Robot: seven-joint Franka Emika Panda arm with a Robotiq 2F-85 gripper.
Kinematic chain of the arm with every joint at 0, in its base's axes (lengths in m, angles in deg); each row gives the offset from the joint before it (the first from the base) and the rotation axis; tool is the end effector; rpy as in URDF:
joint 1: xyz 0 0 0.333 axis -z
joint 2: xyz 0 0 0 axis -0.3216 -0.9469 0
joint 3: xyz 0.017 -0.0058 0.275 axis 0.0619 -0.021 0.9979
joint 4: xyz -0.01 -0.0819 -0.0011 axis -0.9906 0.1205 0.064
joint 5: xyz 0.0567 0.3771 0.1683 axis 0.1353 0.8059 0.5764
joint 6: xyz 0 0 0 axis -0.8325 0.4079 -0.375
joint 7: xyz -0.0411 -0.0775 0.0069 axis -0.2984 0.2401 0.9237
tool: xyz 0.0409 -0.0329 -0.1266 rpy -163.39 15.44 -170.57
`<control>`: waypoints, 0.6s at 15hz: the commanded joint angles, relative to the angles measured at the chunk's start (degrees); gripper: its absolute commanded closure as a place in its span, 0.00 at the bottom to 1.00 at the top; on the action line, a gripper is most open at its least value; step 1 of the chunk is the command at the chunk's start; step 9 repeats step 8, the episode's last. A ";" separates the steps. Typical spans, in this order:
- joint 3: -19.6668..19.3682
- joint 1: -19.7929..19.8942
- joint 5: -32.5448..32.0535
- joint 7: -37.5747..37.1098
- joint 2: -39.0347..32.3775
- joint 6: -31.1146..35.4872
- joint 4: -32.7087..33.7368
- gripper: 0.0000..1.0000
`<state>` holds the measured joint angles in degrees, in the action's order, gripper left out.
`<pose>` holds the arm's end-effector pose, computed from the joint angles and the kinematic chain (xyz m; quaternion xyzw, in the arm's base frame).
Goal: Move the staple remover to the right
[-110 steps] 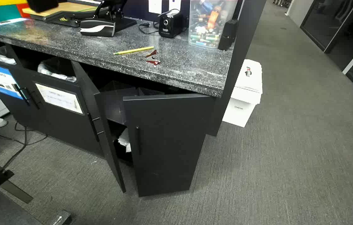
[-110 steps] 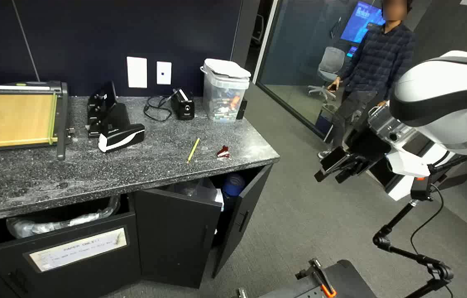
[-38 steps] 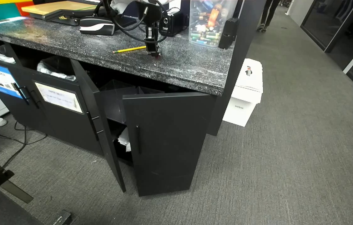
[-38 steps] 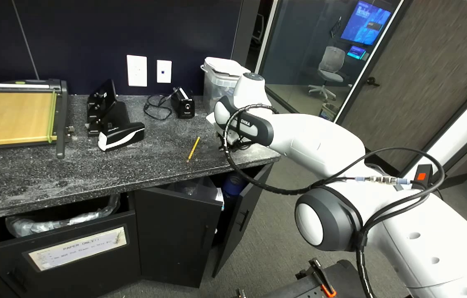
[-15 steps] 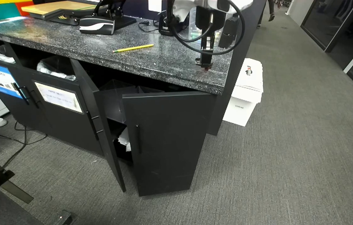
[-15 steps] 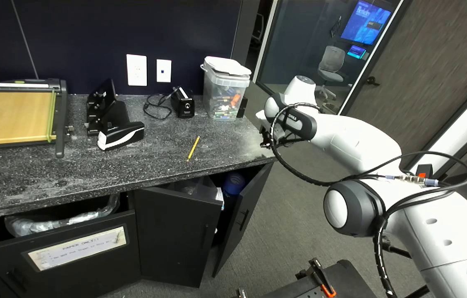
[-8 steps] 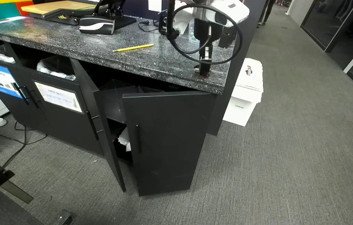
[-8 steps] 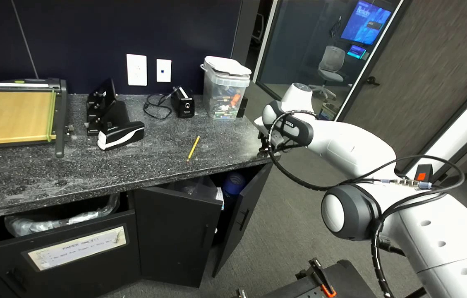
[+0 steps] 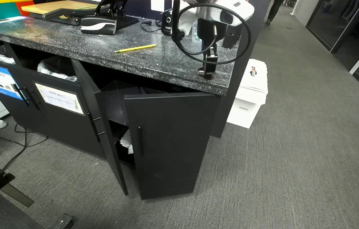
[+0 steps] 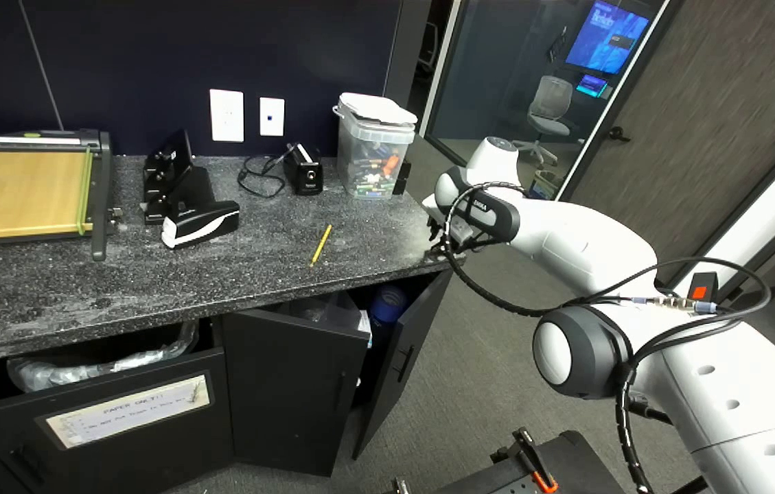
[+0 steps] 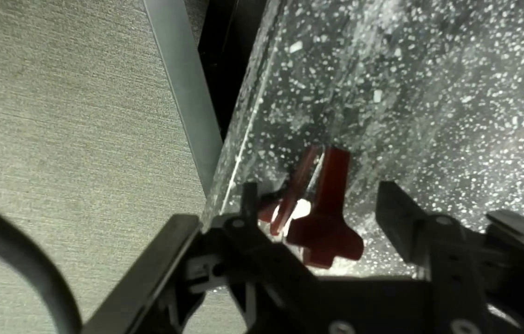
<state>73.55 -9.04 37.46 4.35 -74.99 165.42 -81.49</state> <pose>0.8061 -0.1567 0.1708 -0.8434 0.5231 -0.1124 0.0486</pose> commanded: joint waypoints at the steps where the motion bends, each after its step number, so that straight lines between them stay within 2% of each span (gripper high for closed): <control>1: 2.10 0.38 0.13 7.65 2.82 -5.30 -0.72 0.02; 5: 3.34 2.56 0.72 18.61 4.88 -16.58 -1.57 0.00; 6: 1.94 0.96 0.24 13.61 2.95 -12.56 0.22 0.00; 9: 2.05 1.92 0.34 16.60 3.17 -15.56 0.70 0.00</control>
